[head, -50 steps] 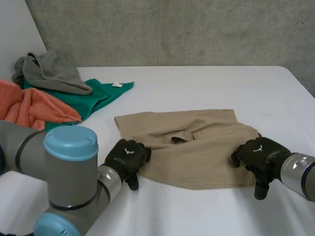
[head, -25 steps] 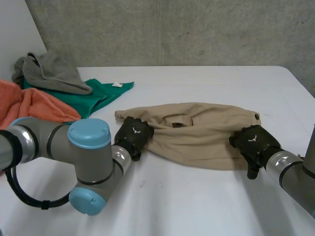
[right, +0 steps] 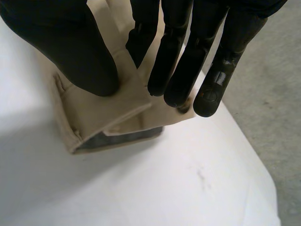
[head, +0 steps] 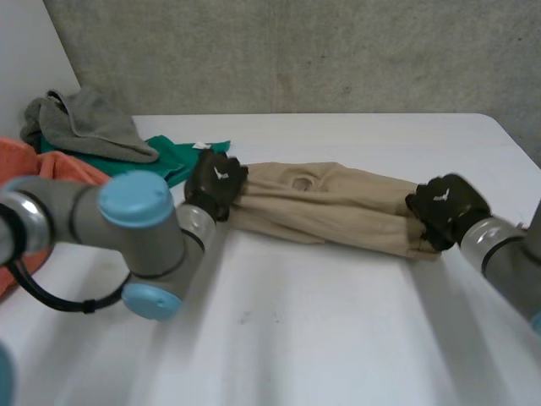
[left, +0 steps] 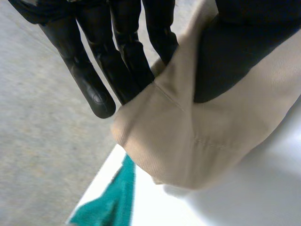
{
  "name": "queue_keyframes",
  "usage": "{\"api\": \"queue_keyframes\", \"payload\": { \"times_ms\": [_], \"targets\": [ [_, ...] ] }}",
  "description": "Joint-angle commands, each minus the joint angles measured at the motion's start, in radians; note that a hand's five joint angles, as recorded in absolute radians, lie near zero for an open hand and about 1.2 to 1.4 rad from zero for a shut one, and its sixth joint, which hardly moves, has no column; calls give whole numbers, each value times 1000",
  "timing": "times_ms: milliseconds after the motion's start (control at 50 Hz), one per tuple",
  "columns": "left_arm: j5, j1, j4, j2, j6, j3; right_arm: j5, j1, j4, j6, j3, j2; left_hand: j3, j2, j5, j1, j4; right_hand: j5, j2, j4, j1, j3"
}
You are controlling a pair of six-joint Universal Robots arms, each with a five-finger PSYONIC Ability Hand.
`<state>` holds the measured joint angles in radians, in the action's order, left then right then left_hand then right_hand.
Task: Fold the laundry.
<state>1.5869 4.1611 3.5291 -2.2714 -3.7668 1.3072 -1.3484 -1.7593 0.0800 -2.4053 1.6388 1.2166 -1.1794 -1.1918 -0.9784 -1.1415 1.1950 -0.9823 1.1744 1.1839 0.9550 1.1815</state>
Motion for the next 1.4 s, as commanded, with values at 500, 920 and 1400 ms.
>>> {"api": "queue_keyframes", "payload": {
  "times_ms": [500, 920, 1400],
  "targets": [
    [2, 7, -475, 116, 211, -97, 15, 12, -500, -259, -151, 0, -217, -204, -243, -255, 201, 628, -646, -655, -426, -653],
    [4, 10, -476, 39, 217, -197, 18, -75, -350, -405, 137, 80, -217, -204, -243, -255, 201, 819, -837, -847, -618, -844],
    [-18, 4, -837, 285, 208, 39, -163, -141, -359, -86, 46, 230, -217, -204, -243, -255, 201, -239, 222, 212, 441, 215]
  ]
}}
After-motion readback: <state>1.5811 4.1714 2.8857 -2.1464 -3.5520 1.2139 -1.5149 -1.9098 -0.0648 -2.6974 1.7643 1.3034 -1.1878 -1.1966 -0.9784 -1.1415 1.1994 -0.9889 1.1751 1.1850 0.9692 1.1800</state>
